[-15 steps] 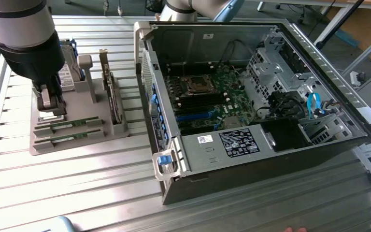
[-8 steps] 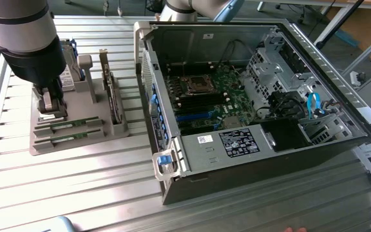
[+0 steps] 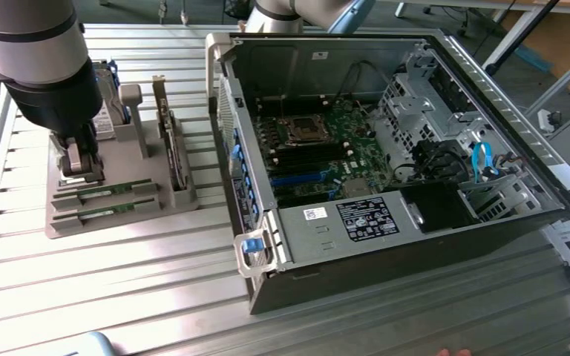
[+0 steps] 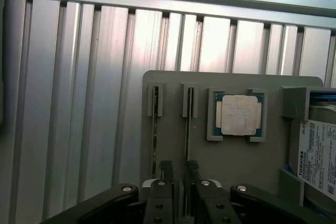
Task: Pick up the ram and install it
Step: 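Pick up the ram and move it above insertion slot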
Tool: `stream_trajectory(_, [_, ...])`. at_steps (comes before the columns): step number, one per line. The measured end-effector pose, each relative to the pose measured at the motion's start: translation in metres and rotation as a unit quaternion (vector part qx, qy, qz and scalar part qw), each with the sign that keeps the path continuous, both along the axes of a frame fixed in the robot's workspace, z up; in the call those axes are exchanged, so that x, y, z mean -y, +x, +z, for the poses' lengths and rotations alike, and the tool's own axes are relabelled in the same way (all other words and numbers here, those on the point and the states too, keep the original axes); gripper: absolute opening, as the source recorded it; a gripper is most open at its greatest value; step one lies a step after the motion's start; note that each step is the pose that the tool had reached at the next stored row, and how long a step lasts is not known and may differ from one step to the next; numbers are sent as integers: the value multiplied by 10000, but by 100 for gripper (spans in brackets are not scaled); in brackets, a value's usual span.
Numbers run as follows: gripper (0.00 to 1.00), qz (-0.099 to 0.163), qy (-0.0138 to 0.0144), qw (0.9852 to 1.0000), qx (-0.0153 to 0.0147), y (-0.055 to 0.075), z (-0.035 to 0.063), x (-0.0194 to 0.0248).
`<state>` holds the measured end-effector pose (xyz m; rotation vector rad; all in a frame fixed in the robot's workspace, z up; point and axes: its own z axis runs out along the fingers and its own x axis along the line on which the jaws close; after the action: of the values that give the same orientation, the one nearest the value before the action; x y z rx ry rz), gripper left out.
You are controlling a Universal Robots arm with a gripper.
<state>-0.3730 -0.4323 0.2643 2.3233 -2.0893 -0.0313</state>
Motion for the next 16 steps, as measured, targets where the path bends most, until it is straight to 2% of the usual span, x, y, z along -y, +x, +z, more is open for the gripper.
stream_trajectory(6, [24,1,1,10000,2,1,-2,15])
stream_trajectory(16, [24,0,5,10000,1,0,-1,126])
